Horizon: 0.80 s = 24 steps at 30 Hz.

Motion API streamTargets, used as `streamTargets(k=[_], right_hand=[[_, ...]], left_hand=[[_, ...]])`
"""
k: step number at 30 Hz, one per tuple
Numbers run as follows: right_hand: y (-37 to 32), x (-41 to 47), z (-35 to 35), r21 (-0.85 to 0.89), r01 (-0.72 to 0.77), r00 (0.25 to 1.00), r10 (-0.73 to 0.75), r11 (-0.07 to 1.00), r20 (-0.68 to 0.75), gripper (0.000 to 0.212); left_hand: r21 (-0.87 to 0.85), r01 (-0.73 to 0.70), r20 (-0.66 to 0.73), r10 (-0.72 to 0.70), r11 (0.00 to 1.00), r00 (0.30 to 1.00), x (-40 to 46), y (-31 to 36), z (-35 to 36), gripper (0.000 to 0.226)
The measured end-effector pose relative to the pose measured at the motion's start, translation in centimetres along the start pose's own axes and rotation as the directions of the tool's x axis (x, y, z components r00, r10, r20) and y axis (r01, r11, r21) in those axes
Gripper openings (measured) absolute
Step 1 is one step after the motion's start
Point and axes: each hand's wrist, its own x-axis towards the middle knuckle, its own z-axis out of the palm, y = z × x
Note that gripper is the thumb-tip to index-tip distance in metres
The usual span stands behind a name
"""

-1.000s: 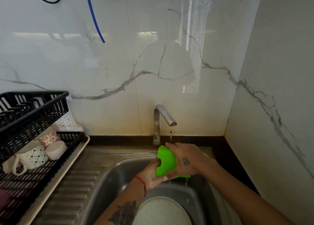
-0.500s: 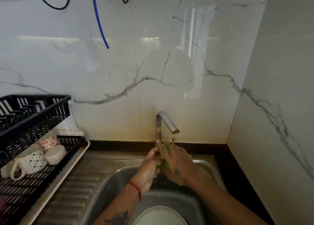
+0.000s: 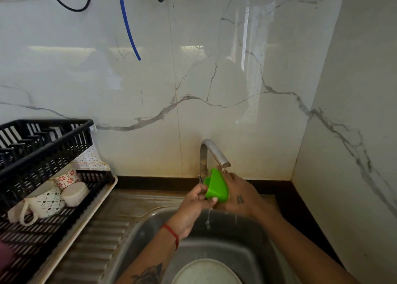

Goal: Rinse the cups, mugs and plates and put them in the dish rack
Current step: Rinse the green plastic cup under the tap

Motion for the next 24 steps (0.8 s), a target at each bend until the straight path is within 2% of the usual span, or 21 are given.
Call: streamTargets(k=[3,6,7,10,12,15,17,19,21,24], right_hand=[[-1.8,-0.6,2.6,-0.278,0.037,0.990,-0.073,0.960,-0.120,0.112],[-2.3,-0.5,3.8,-0.474,0.048,0.992,-0.098,0.879,-0.082,0.117],[-2.1,-0.4,3.8,-0.491,0.082,0.991,-0.122,0.867,-0.051,0.116],[-1.2,-0.3,2.7,-0.357,0.231,0.971,-0.240,0.905,0.018,0.105],[-0.8,-0.2,1.0,-0.204,0.263,0.965,-0.257,0.943,0.056,0.103],[0.0,0.2,-1.5,0.025,0.149,0.979,-0.151,0.989,0.134,0.100],[0.5,0.4,-2.4,0.114,0.032,0.985,-0.051,0.993,0.167,0.098],[0.1,0.1,-2.0,0.069,0.031,0.989,-0.040,0.997,0.144,0.095],[-1.0,-0.3,-0.3,-0.045,0.126,0.990,-0.122,0.991,0.078,0.090],[-2.1,-0.6,1.9,-0.078,0.216,0.975,-0.219,0.973,-0.025,0.087]], left_hand=[[-0.027,0.064,0.014,-0.064,0.998,0.998,0.1,0.7,0.7,0.034],[-0.098,0.102,-0.002,-0.103,0.990,0.995,0.1,1.3,1.0,0.032],[-0.134,0.118,-0.003,-0.119,0.984,0.993,0.1,1.4,1.0,0.032],[-0.167,0.129,0.020,-0.128,0.977,0.992,-0.1,1.3,0.5,0.036],[-0.133,0.114,0.043,-0.110,0.984,0.993,-0.4,1.2,0.3,0.037],[-0.116,0.089,0.050,-0.084,0.989,0.995,-0.6,0.7,0.1,0.037],[-0.078,0.051,0.040,-0.048,0.996,0.998,-0.7,0.5,0.1,0.037],[-0.036,0.038,0.024,-0.038,0.999,0.999,-0.6,0.5,0.1,0.032],[-0.045,0.061,0.010,-0.061,0.997,0.998,-0.4,0.7,0.1,0.026],[-0.047,0.108,0.000,-0.108,0.993,0.994,-0.4,0.9,0.3,0.036]])
